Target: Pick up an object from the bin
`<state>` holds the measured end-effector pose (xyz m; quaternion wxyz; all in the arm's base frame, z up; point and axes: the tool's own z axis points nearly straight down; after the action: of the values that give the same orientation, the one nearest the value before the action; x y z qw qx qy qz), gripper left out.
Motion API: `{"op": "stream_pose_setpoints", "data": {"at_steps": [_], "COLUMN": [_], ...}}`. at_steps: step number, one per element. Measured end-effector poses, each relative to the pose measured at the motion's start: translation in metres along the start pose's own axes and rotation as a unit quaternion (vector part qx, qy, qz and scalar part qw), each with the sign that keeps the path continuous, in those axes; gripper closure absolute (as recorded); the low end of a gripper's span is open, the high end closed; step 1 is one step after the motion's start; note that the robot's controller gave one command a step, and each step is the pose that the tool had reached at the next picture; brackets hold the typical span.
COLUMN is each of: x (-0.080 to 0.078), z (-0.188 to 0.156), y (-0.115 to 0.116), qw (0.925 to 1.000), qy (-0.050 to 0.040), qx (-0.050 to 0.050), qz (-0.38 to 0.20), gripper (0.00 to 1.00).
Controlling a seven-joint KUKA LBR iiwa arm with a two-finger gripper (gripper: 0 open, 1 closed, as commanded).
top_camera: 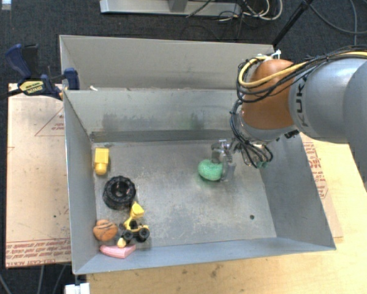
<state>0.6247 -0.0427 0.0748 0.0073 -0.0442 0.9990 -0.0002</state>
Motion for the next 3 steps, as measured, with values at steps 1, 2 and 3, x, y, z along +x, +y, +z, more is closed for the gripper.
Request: {"op": "stream_pose_setpoints", "data": {"at_steps": [1, 2, 3], "x": [0.0, 0.0, 0.0], "z": [0.0, 0.0, 0.0], "y": [0.0, 0.0, 0.0001], "qw": [1.0, 1.0, 1.0], "qy": [0.0, 0.0, 0.0], "qx": [0.0, 0.0, 0.0], "qz": [0.0, 0.0, 0.0], "gripper": [1.0, 1.0, 1.0]}}
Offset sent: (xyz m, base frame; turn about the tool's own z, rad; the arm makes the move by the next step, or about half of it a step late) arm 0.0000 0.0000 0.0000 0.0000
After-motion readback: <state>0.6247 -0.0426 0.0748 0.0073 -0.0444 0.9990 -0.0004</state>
